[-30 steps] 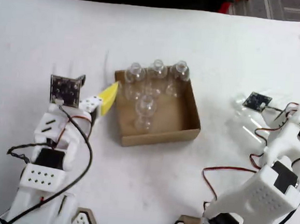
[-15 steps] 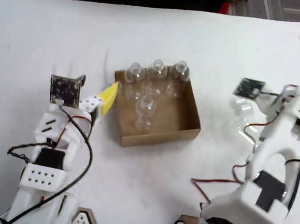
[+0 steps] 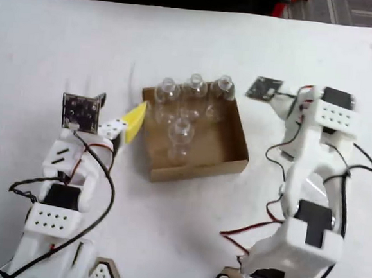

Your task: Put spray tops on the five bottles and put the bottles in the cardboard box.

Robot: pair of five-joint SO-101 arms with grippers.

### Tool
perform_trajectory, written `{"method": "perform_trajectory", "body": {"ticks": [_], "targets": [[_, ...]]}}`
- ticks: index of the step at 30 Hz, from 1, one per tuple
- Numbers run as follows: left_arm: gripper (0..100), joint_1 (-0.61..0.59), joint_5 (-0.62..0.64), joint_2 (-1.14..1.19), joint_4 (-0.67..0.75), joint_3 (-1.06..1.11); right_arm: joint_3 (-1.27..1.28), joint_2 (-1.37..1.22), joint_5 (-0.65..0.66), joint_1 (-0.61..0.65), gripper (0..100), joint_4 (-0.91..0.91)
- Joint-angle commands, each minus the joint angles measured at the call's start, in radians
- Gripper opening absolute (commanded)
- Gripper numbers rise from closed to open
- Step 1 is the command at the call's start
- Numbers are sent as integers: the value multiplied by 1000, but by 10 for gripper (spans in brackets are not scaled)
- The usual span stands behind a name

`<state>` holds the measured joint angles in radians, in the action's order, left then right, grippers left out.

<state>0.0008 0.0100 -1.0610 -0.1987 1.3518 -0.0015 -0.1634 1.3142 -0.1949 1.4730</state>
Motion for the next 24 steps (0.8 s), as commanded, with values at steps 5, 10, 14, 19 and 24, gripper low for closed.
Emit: {"method": "perform_trajectory", "body": {"ticks": [5,10,14,19,24], "targets": [[293,8,-14,-33,26,-11,-38,-73,-26,21,245,-113],[293,8,-14,-33,26,-11,-38,-114,-20,2,245,-113],[293,8,-14,-33,26,-11,-38,-134,-20,-7,244,-113],[293,8,-14,-33,26,-11,-38,-148,-20,-35,244,-113],[293,8,-14,-33,26,-11,-34,-150,-20,-50,244,-113]]}}
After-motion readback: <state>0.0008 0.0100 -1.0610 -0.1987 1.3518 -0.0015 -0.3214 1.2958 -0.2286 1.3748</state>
